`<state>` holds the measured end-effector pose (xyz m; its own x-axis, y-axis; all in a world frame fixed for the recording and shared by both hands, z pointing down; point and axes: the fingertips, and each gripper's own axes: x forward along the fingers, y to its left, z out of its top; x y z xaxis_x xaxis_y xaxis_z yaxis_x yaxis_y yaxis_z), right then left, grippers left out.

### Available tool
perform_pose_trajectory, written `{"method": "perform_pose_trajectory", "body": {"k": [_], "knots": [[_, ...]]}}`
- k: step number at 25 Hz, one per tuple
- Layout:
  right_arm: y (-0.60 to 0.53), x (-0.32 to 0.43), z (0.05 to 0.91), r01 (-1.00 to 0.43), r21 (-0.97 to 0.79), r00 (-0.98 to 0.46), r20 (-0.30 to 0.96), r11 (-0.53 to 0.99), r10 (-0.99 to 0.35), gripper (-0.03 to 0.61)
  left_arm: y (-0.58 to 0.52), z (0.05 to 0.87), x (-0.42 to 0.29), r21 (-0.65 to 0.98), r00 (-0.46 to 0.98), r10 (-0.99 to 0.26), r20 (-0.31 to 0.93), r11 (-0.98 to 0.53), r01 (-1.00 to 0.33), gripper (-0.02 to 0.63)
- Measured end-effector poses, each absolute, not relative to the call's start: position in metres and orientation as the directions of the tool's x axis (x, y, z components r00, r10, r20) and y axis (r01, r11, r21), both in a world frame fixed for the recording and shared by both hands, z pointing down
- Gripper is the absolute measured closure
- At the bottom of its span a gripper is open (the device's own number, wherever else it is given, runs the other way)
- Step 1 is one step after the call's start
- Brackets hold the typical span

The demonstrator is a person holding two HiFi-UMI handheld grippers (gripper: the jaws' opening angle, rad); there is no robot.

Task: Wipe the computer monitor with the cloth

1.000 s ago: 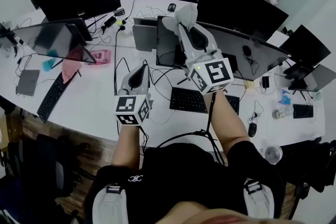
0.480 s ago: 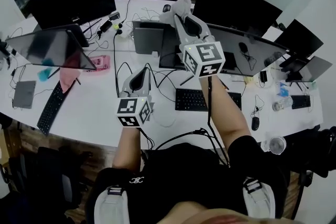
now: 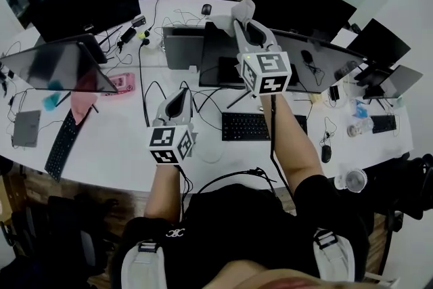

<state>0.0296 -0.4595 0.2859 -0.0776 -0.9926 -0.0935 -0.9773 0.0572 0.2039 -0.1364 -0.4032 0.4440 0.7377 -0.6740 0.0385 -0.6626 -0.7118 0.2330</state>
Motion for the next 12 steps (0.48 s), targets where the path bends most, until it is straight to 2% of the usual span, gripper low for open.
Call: {"method": "perform_pose_trajectory", "body": {"k": [5, 12], "knots": [[-0.451, 0.060, 0.286, -0.992, 0.127, -0.032, -0.092, 0.021, -0.995, 0.546, -0.398, 0.441, -0.124, 0.211, 0.755, -0.654, 0.048, -0.732, -0.647, 0.563], [-0.433, 0.098, 0.287, -0.993, 0.110, 0.031, -0.096, -0.042, -0.995, 0.546, -0.388, 0.438, -0.103, 0.177, 0.769, -0.635, 0.068, -0.751, -0.636, 0.563]]}}
